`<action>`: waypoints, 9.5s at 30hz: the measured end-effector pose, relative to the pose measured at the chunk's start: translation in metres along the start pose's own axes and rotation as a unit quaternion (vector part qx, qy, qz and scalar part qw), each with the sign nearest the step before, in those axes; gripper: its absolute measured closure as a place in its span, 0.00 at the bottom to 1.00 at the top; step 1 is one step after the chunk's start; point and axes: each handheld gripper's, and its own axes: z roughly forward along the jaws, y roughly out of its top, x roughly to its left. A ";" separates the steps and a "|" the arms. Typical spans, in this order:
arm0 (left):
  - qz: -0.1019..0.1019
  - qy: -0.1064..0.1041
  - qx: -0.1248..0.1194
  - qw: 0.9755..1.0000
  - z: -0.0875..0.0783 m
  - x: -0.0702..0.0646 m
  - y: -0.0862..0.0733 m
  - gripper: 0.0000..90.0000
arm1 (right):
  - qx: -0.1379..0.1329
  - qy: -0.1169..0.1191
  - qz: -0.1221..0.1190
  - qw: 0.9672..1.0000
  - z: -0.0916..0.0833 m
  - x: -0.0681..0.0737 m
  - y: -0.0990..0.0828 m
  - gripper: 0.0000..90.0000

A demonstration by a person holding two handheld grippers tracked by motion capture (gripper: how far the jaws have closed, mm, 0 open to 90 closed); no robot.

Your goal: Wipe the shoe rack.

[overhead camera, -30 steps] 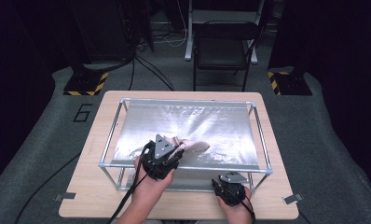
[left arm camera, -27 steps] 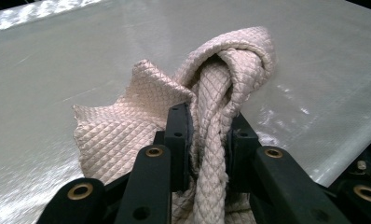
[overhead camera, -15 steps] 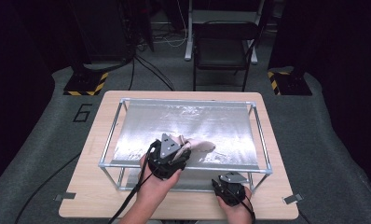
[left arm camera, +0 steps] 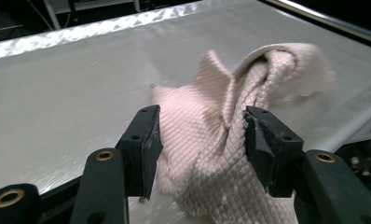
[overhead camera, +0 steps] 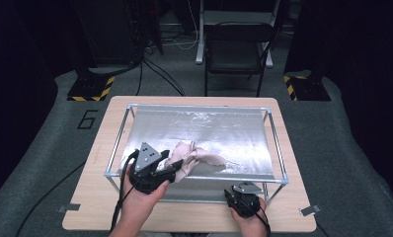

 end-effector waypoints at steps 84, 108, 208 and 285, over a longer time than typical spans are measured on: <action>-0.029 0.059 0.005 0.998 -0.007 0.029 -0.034 0.49 | -0.022 0.070 -0.125 0.989 -0.003 -0.004 0.005 0.64; -0.030 0.051 0.007 0.998 -0.008 0.029 -0.033 0.49 | -0.016 0.249 -0.253 0.935 -0.027 0.016 0.024 0.67; -0.032 0.051 0.008 0.998 -0.006 0.028 -0.033 0.49 | -0.048 0.195 -0.225 0.953 -0.078 0.041 0.185 0.58; -0.030 0.051 0.008 0.998 -0.007 0.028 -0.033 0.50 | 0.022 0.183 -0.247 0.951 -0.088 0.031 0.174 0.92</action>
